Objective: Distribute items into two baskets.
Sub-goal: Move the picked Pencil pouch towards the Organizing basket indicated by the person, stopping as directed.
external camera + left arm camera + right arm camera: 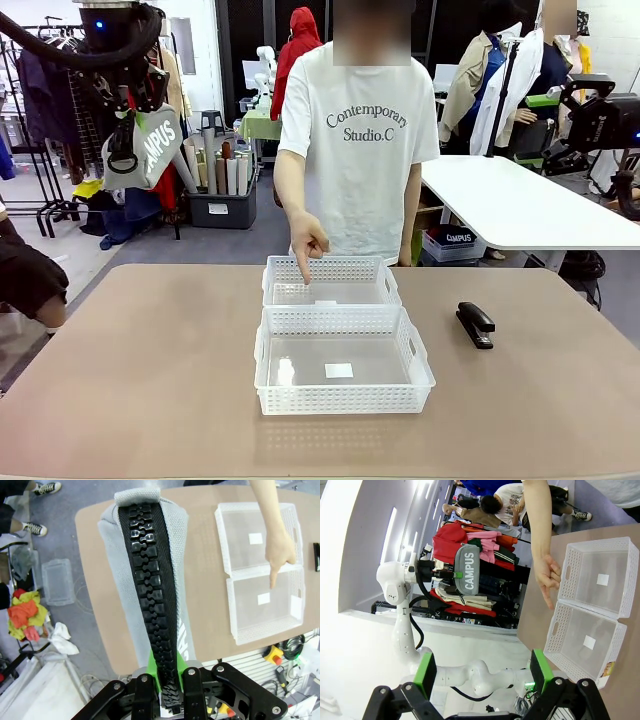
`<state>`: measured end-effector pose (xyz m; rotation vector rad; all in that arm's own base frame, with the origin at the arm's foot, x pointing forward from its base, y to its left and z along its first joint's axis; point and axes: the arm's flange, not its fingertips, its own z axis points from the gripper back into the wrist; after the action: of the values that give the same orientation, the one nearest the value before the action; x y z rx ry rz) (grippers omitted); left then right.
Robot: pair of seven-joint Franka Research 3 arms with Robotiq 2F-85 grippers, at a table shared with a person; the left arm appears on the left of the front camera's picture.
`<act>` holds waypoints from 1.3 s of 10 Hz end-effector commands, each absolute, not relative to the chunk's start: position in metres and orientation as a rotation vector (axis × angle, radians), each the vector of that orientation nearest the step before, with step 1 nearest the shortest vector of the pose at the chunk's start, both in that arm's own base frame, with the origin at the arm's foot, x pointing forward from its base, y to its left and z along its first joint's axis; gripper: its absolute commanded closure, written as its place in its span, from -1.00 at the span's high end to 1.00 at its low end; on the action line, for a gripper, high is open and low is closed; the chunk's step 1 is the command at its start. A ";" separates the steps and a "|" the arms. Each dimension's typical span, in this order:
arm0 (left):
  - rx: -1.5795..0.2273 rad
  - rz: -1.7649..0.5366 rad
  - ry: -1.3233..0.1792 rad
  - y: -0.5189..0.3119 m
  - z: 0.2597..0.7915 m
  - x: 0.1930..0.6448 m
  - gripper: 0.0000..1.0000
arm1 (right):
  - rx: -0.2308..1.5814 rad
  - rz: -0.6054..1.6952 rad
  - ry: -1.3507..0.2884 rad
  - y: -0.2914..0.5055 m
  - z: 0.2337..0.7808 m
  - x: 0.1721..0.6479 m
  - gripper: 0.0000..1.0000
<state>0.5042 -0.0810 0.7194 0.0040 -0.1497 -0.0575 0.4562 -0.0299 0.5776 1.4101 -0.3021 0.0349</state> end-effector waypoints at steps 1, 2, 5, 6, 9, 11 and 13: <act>0.005 -0.056 -0.152 -0.080 0.718 0.499 -1.00 | 1.407 0.036 -0.302 -0.029 0.579 0.455 1.00; 0.004 -0.057 -0.150 -0.081 0.719 0.504 -1.00 | 1.407 0.036 -0.302 -0.029 0.579 0.455 1.00; 0.022 -0.377 -0.126 -0.083 0.729 0.493 -1.00 | 1.407 0.036 -0.302 -0.029 0.579 0.455 1.00; 0.021 -0.475 -0.135 -0.090 0.731 0.485 -1.00 | 1.407 0.036 -0.302 -0.029 0.579 0.455 1.00; -0.002 -0.783 -0.141 -0.118 0.734 0.469 -1.00 | 1.407 0.036 -0.302 -0.029 0.579 0.455 1.00; 0.019 -1.012 -0.161 -0.148 0.729 0.463 -1.00 | 1.407 0.036 -0.302 -0.029 0.579 0.455 1.00; 0.040 -1.105 -0.137 -0.182 0.721 0.460 -1.00 | 1.407 0.036 -0.302 -0.029 0.579 0.455 1.00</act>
<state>0.4599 -0.1820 0.7285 0.0243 -0.1286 -1.0612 0.4562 -0.0298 0.5776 1.4097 -0.3021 0.0348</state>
